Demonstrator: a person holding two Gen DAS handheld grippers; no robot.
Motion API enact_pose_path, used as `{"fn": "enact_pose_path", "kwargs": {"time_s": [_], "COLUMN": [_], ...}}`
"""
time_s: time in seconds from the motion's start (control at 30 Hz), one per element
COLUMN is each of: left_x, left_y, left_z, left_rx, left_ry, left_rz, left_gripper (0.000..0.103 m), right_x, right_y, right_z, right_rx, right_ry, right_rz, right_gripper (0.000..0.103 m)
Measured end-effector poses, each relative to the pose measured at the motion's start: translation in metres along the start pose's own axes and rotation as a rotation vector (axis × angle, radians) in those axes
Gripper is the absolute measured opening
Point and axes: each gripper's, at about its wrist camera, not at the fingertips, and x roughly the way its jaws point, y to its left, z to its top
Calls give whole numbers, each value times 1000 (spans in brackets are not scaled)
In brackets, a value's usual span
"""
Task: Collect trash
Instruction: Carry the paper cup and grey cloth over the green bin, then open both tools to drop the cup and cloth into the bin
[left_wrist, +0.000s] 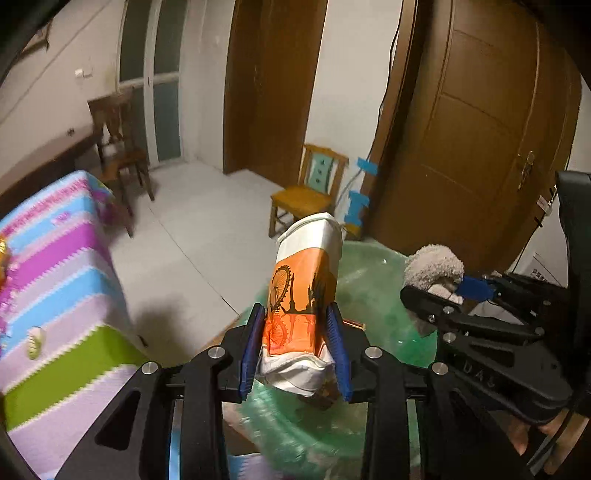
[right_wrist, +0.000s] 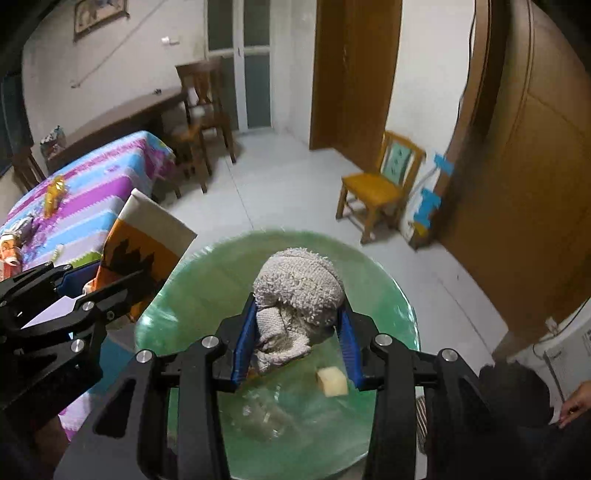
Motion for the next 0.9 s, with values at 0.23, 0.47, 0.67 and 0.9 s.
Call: {"fn": "enact_pose_path", "kwargs": {"time_s": [0.23,0.47,0.67,0.9], "left_x": [49,70,71,57], "left_y": [-8,-9,-5,2], "left_z": [0,-3,-7,-1], "left_rx": [0,6,9,12], "left_ry": [98,124,128,90], "left_rz": [6,20,18,63], "left_gripper": [36,36,38,78], "right_x": [21,31,30,19], "right_y": [-13,-24,-26,-39], "right_z": [-7,-10,-10,-9], "right_rx": [27,36,32,65], "right_ry": [73,95,96,55], "right_rz": [4,10,8,-13], "right_gripper": [39,39,40,64]}}
